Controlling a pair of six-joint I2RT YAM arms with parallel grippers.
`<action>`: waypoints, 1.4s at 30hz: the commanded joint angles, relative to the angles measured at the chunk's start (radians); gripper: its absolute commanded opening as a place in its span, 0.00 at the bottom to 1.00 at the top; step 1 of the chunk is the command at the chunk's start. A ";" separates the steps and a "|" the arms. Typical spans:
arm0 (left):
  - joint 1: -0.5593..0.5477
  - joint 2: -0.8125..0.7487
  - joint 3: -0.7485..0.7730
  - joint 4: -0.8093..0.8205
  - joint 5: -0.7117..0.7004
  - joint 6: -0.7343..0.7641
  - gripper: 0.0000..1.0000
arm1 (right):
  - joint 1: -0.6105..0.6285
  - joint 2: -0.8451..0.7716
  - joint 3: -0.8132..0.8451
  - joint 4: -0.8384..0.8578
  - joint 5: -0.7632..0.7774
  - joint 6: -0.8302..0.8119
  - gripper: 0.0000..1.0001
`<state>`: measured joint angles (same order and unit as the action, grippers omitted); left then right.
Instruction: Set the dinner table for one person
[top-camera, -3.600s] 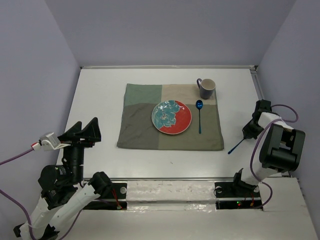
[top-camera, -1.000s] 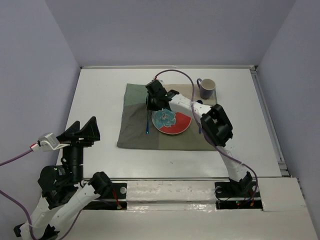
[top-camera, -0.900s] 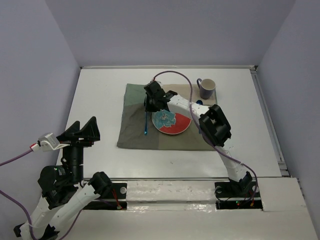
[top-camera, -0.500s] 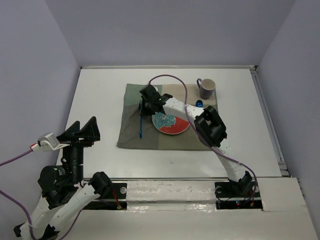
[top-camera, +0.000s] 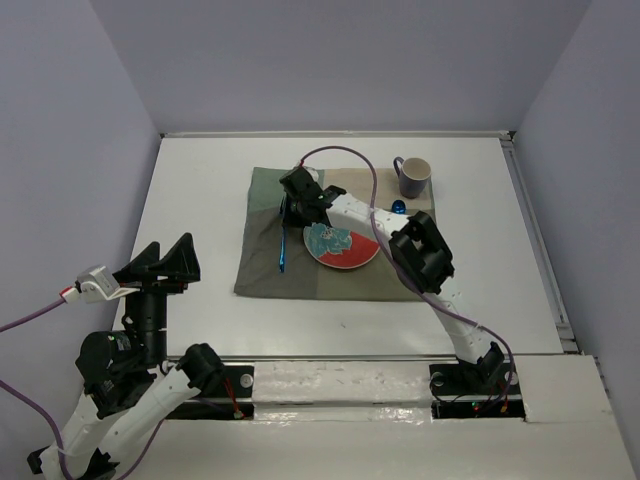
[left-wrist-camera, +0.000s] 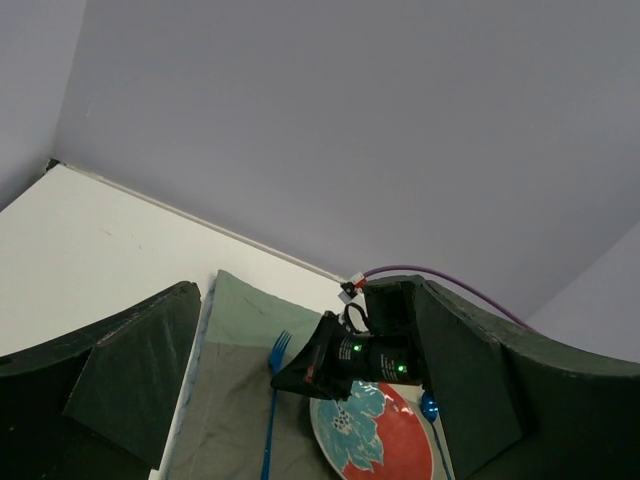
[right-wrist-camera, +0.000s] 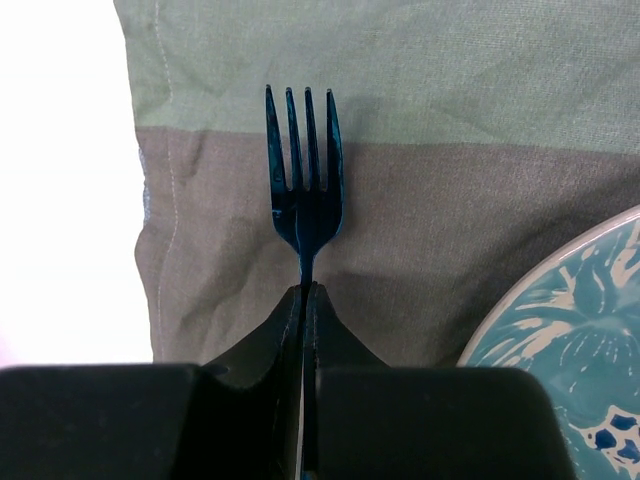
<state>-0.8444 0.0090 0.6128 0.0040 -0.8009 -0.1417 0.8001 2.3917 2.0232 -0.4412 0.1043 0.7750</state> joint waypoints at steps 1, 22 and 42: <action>-0.002 -0.101 -0.010 0.053 -0.017 0.011 0.99 | 0.005 0.021 0.043 0.027 0.052 -0.006 0.00; -0.002 -0.089 -0.010 0.053 -0.017 0.011 0.99 | 0.005 0.012 0.057 0.025 0.078 -0.011 0.48; 0.007 0.054 0.008 0.031 -0.029 0.011 0.99 | 0.016 -0.819 -0.687 0.562 0.144 -0.298 1.00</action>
<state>-0.8433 0.0109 0.6102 0.0032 -0.8017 -0.1410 0.8051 1.8065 1.5127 -0.1818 0.2001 0.6022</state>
